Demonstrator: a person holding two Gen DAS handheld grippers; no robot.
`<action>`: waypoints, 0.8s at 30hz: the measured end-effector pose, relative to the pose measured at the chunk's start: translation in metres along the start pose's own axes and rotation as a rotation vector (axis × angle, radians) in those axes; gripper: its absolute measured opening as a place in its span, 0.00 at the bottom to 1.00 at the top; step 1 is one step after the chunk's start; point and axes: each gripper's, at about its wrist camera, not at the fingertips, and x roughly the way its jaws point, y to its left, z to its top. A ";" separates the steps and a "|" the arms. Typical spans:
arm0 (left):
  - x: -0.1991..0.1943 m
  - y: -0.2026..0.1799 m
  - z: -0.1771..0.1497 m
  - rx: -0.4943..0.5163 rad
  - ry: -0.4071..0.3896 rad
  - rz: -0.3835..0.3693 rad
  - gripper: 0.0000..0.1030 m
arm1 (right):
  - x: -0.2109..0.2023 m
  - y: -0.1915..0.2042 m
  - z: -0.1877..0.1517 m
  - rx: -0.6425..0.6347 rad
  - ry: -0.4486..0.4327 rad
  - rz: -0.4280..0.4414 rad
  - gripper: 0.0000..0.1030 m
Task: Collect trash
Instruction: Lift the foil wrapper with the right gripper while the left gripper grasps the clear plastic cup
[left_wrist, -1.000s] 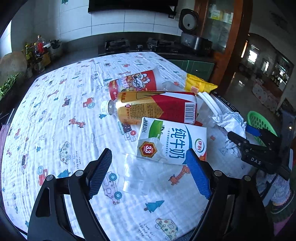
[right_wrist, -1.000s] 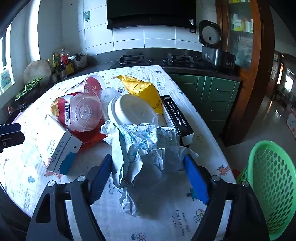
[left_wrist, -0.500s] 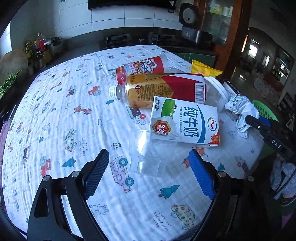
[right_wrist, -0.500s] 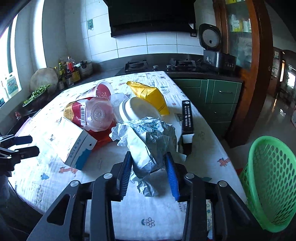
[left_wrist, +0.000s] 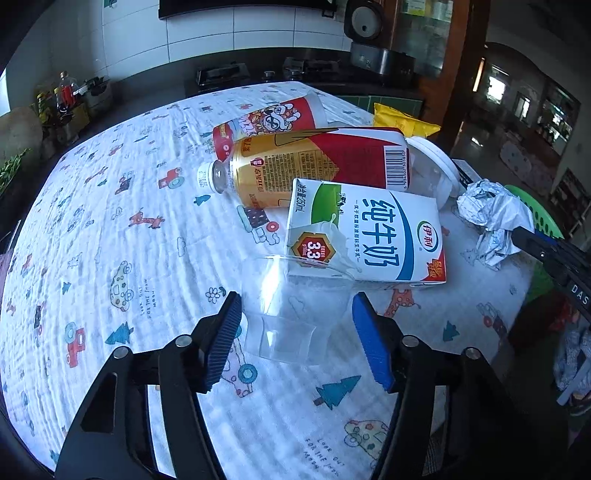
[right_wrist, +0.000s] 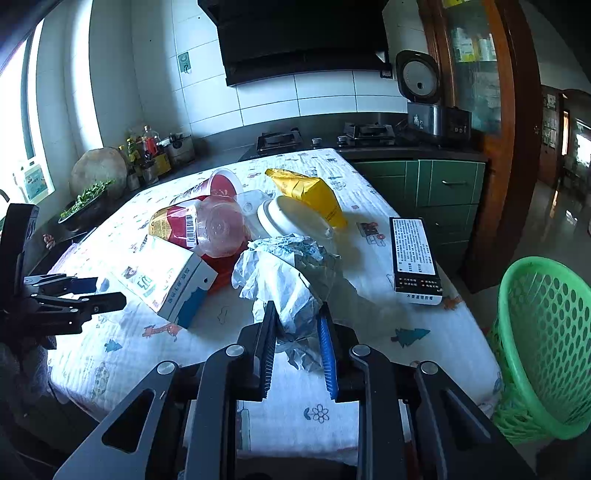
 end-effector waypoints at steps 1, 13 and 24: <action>0.000 0.000 0.000 0.002 -0.003 0.000 0.58 | -0.001 0.000 -0.001 0.000 0.000 0.001 0.21; -0.006 0.001 -0.002 0.003 -0.032 0.012 0.56 | -0.028 0.001 -0.003 0.015 -0.049 0.016 0.20; -0.053 0.000 -0.005 -0.023 -0.103 -0.034 0.55 | -0.067 -0.008 -0.001 0.043 -0.128 0.008 0.20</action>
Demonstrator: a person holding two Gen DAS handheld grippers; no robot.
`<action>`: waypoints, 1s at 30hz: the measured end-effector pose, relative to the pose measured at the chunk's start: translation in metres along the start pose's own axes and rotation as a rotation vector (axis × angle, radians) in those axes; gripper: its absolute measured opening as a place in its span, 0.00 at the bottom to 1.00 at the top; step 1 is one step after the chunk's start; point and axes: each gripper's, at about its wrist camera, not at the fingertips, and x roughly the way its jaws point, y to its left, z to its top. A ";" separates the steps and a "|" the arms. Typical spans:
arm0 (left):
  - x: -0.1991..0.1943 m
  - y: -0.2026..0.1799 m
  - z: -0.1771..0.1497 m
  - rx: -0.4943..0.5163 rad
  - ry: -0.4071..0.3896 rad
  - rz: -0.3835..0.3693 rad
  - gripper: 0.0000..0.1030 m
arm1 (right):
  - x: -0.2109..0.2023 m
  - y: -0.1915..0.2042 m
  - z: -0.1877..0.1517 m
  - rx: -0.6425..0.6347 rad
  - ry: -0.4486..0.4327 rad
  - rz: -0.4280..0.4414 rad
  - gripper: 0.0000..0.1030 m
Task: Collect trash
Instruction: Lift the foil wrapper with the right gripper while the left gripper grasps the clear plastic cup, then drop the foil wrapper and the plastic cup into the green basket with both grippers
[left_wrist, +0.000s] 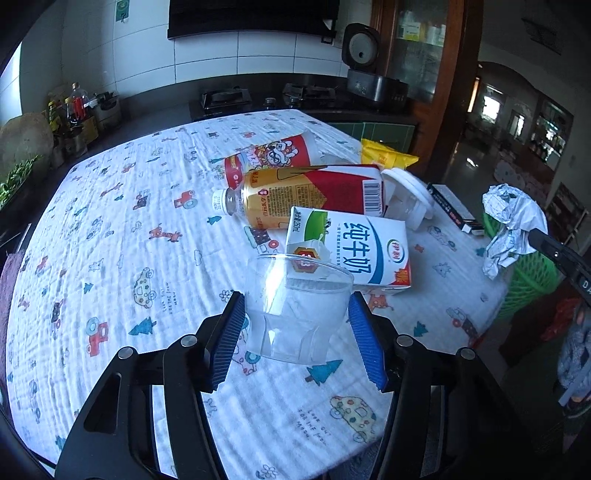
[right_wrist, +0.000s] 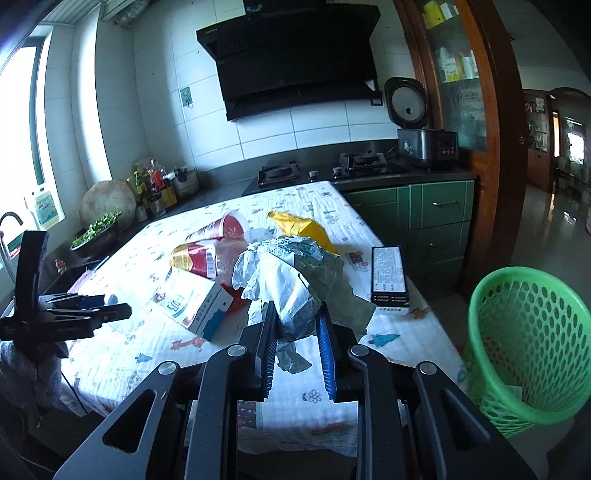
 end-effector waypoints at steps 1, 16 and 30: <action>-0.004 -0.002 0.002 0.000 -0.008 -0.012 0.55 | -0.004 -0.002 0.001 0.005 -0.009 -0.009 0.20; 0.012 -0.124 0.058 0.162 -0.052 -0.230 0.55 | -0.029 -0.123 -0.002 0.129 -0.007 -0.341 0.20; 0.078 -0.266 0.108 0.313 0.018 -0.389 0.55 | -0.029 -0.237 -0.028 0.222 0.071 -0.545 0.34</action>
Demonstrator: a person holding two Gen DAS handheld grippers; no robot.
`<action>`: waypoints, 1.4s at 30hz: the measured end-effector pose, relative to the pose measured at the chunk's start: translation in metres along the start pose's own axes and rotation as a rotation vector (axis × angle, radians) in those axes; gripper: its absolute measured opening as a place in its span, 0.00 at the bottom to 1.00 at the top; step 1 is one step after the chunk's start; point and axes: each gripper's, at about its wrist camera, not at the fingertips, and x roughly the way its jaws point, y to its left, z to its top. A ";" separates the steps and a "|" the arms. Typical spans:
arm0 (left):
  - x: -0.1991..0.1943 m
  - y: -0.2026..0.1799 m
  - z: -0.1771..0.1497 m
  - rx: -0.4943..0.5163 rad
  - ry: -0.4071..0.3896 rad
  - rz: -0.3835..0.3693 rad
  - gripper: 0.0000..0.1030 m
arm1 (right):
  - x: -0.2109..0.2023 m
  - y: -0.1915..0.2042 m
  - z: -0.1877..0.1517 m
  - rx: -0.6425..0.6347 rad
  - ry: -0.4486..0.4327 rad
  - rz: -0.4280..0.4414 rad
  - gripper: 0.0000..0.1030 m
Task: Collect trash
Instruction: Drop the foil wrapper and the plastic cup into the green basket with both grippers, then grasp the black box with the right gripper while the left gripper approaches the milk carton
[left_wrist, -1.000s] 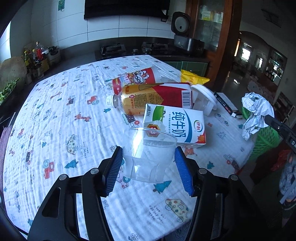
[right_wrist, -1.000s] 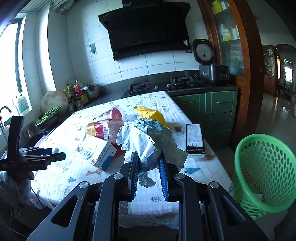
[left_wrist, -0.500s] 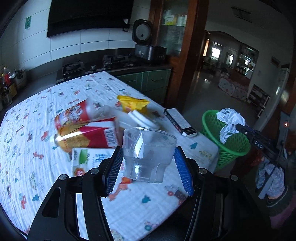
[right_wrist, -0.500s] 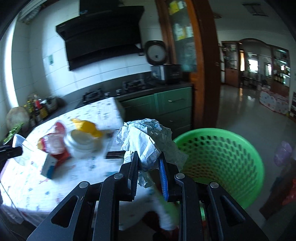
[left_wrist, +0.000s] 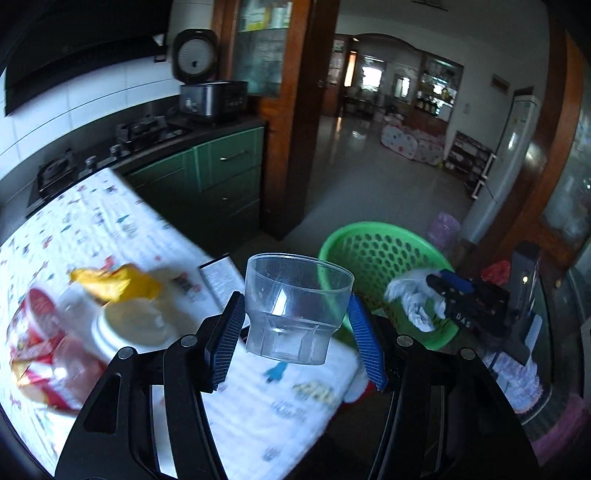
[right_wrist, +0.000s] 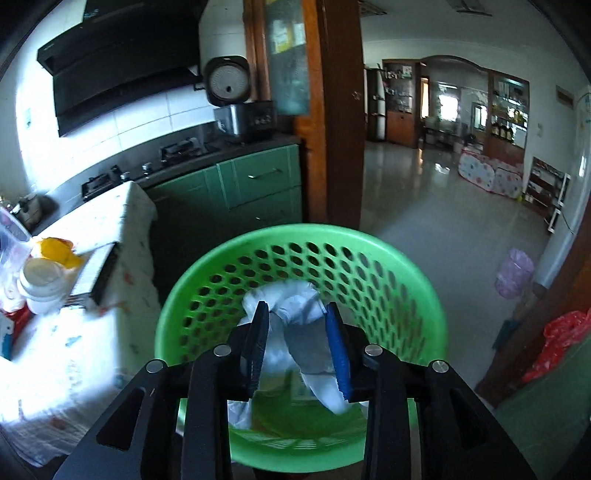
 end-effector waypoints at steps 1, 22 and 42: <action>0.007 -0.005 0.004 0.005 0.006 -0.010 0.55 | 0.002 -0.004 -0.001 0.002 0.003 -0.003 0.35; 0.116 -0.099 0.022 0.073 0.190 -0.154 0.58 | -0.034 -0.042 -0.024 0.051 -0.054 -0.022 0.63; 0.077 -0.068 0.018 0.053 0.134 -0.029 0.70 | -0.037 -0.013 -0.024 0.046 -0.032 0.088 0.66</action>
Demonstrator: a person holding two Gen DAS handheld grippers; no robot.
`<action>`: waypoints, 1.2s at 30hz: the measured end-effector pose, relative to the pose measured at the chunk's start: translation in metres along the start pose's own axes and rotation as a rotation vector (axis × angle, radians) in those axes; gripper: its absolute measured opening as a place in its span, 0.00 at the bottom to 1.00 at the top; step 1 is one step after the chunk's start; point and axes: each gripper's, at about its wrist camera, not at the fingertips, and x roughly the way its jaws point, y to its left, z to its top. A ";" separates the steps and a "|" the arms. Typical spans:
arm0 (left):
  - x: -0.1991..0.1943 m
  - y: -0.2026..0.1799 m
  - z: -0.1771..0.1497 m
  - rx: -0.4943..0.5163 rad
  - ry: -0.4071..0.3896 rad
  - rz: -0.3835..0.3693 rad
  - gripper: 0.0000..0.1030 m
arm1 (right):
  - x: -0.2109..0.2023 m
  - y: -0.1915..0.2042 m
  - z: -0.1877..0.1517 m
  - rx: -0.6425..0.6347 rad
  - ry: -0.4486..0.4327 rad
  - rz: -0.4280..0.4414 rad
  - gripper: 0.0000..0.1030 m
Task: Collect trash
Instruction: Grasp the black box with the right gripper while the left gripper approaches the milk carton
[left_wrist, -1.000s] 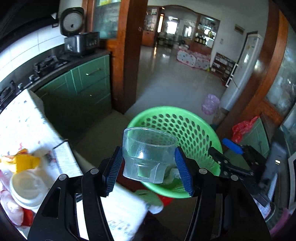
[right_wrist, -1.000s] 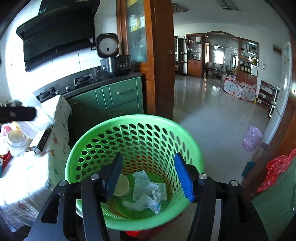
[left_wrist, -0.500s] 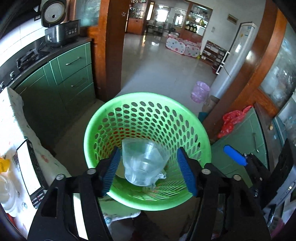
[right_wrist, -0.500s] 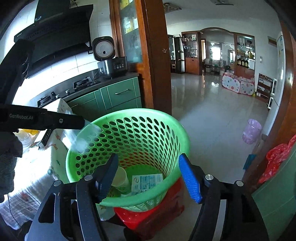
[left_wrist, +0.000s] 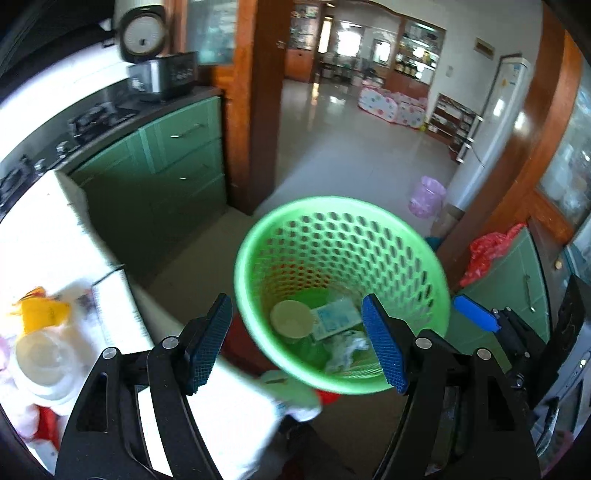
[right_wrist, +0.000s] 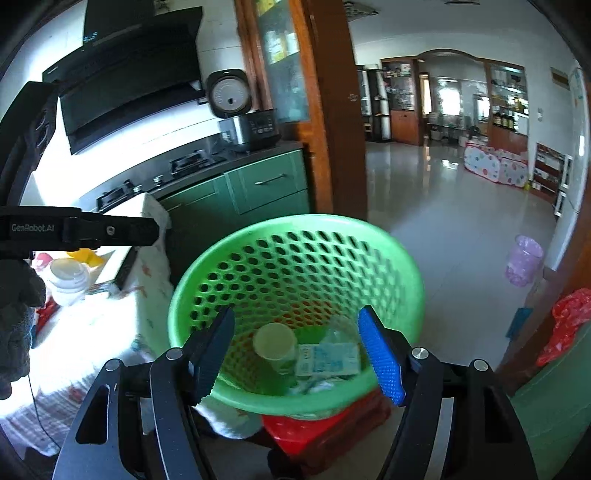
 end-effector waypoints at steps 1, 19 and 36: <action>-0.006 0.008 -0.002 -0.015 -0.003 0.016 0.70 | 0.002 0.007 0.002 -0.004 0.004 0.018 0.66; -0.086 0.148 -0.026 -0.257 -0.077 0.245 0.70 | 0.045 0.145 0.026 -0.164 0.069 0.259 0.66; -0.143 0.210 -0.081 -0.387 -0.096 0.348 0.70 | 0.130 0.226 0.033 -0.218 0.200 0.289 0.66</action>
